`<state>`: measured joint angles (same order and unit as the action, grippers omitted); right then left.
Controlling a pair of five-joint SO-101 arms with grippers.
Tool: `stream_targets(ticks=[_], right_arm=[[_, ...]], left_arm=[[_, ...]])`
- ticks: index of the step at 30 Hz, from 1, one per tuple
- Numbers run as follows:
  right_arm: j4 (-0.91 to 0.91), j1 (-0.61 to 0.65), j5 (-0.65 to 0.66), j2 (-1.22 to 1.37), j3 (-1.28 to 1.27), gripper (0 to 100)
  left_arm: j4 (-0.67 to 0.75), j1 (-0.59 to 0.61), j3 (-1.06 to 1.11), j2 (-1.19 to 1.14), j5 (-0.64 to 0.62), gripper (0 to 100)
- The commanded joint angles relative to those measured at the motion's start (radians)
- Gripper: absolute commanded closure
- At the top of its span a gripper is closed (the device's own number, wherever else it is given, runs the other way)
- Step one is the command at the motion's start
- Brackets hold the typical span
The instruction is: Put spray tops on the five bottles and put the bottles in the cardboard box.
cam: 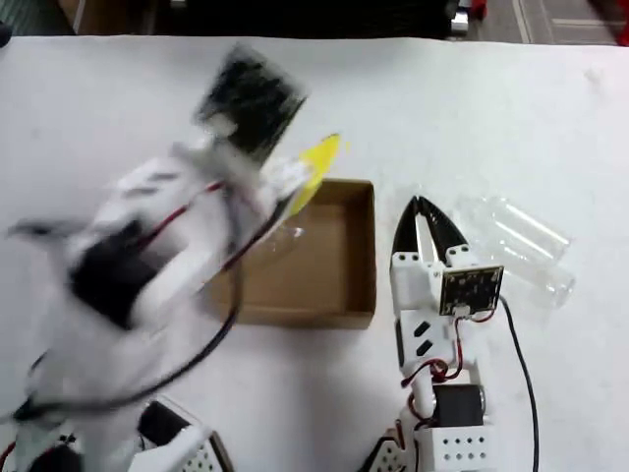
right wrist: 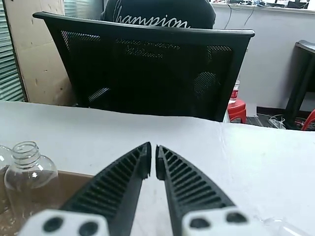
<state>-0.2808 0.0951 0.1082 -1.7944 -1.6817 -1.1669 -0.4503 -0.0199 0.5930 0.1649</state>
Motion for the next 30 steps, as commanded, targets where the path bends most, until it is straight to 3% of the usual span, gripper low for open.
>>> stream_targets(ticks=[1,6,13,19,30], right_arm=[[0.004,0.001,0.012,-0.001,-0.009,98.4],[0.004,0.002,0.012,-0.001,-0.009,98.4],[-0.024,0.035,0.014,-0.004,-0.009,98.4],[-0.025,0.038,0.014,-0.001,-0.009,98.4],[-0.044,0.039,0.017,-0.005,-0.009,98.4]], left_arm=[[-0.269,0.036,-0.173,0.145,0.101,84],[-0.459,0.302,-0.180,0.153,0.178,84],[-0.477,0.704,0.014,0.007,0.281,84],[-0.470,0.786,0.129,-0.329,0.396,84],[-0.470,0.934,-0.077,-0.854,0.348,83]])
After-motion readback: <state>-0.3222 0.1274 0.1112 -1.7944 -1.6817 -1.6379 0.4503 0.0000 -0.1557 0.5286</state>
